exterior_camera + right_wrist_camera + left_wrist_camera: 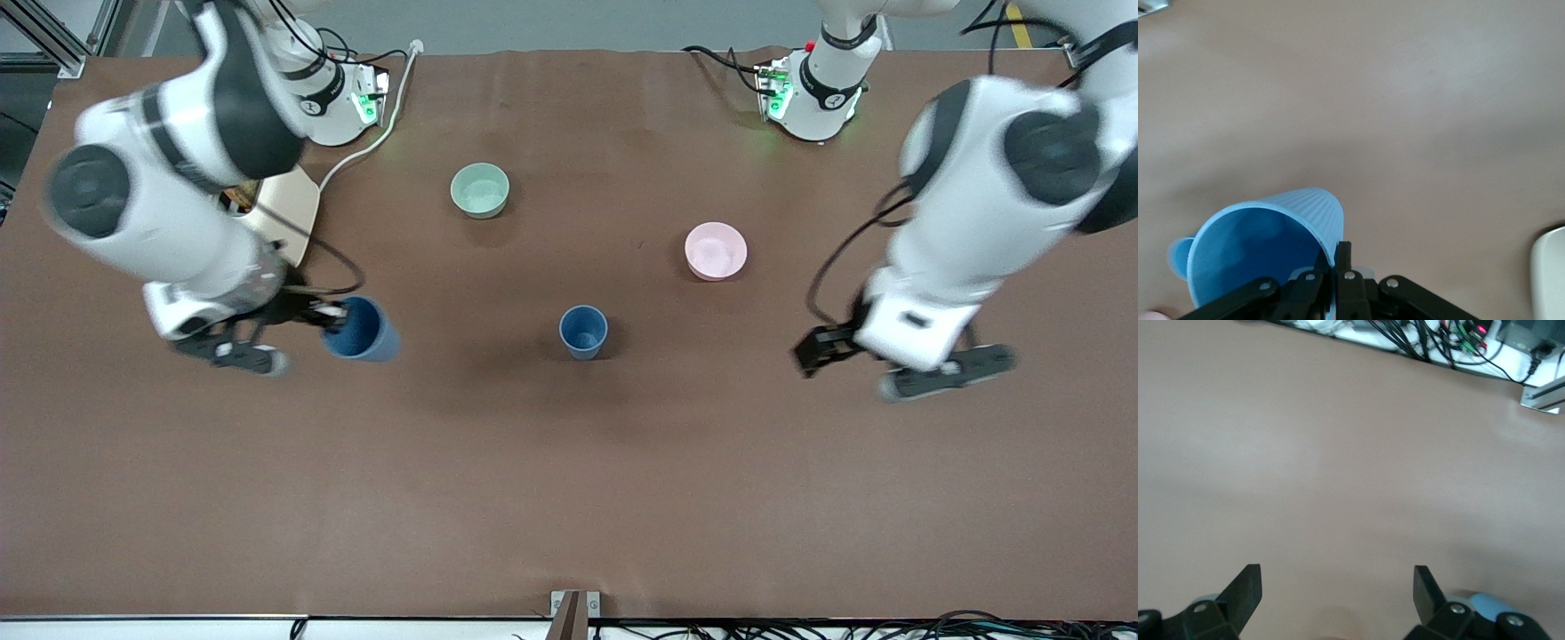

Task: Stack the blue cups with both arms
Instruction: 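Set the cup down mid-table with the left gripper while the right gripper carries its cup, then lower the right-held cup into the placed cup while the left gripper withdraws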

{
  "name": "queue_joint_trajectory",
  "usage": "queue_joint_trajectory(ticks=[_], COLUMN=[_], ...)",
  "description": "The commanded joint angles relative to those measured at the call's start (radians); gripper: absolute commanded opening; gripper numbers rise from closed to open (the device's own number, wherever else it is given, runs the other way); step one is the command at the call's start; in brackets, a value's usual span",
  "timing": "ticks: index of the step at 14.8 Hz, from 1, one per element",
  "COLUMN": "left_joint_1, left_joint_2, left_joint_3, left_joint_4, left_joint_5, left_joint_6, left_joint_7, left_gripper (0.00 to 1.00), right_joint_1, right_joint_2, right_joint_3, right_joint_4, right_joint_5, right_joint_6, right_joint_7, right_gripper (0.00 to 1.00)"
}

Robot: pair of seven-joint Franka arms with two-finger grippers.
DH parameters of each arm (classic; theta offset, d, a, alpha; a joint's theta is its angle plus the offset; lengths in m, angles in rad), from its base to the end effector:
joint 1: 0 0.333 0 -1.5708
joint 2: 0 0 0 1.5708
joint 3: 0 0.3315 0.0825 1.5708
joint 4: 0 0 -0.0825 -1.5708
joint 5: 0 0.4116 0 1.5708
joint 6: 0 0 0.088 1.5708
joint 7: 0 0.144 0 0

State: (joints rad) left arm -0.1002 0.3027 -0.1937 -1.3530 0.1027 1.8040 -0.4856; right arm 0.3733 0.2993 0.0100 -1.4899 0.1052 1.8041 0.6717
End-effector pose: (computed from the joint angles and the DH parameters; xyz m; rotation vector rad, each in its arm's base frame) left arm 0.6805 -0.1740 0.5460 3.1010 0.2934 0.2485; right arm 0.6323 0.2678 0.4748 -3.0053 0.4734 0.0613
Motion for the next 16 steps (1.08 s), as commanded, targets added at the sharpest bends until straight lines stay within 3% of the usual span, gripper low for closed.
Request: queue_joint_trajectory(ticks=[1,5,7,9,10,13,16], left_joint_1=[0.077,0.142,0.122,0.065,0.069,0.06,0.054], left_joint_2=[-0.105,-0.195,-0.262,-0.339,-0.362,-0.347,-0.283], left_joint_3=[-0.012,-0.012,0.028,0.114,0.114,0.112,0.099], left_joint_4=[-0.029,-0.037,-0.107,-0.2,-0.228,-0.221,-0.128], left_joint_5=[0.012,-0.006,-0.021,-0.067,-0.078,-0.078,-0.078], left_joint_6=[-0.07,-0.204,-0.212,-0.21,-0.212,-0.212,-0.213], left_joint_7=[0.128,0.312,0.355,0.369,0.377,0.381,0.375], left_gripper=[1.0,1.0,1.0,1.0,1.0,1.0,1.0], right_joint_1=[0.099,0.225,0.266,0.309,0.334,0.371,0.375], right_joint_2=[0.05,0.145,0.176,0.185,0.191,0.227,0.23], right_joint_3=[-0.012,-0.012,-0.012,-0.013,-0.013,-0.015,-0.015], right_joint_4=[-0.013,-0.009,-0.001,-0.001,-0.001,-0.003,-0.006], right_joint_5=[0.027,0.028,0.028,0.03,0.03,0.027,0.021], right_joint_6=[0.087,0.234,0.259,0.294,0.322,0.357,0.359], right_joint_7=[0.164,0.38,0.422,0.453,0.483,0.522,0.522], right_gripper=[0.0,0.0,0.0,0.0,0.0,0.0,0.0])
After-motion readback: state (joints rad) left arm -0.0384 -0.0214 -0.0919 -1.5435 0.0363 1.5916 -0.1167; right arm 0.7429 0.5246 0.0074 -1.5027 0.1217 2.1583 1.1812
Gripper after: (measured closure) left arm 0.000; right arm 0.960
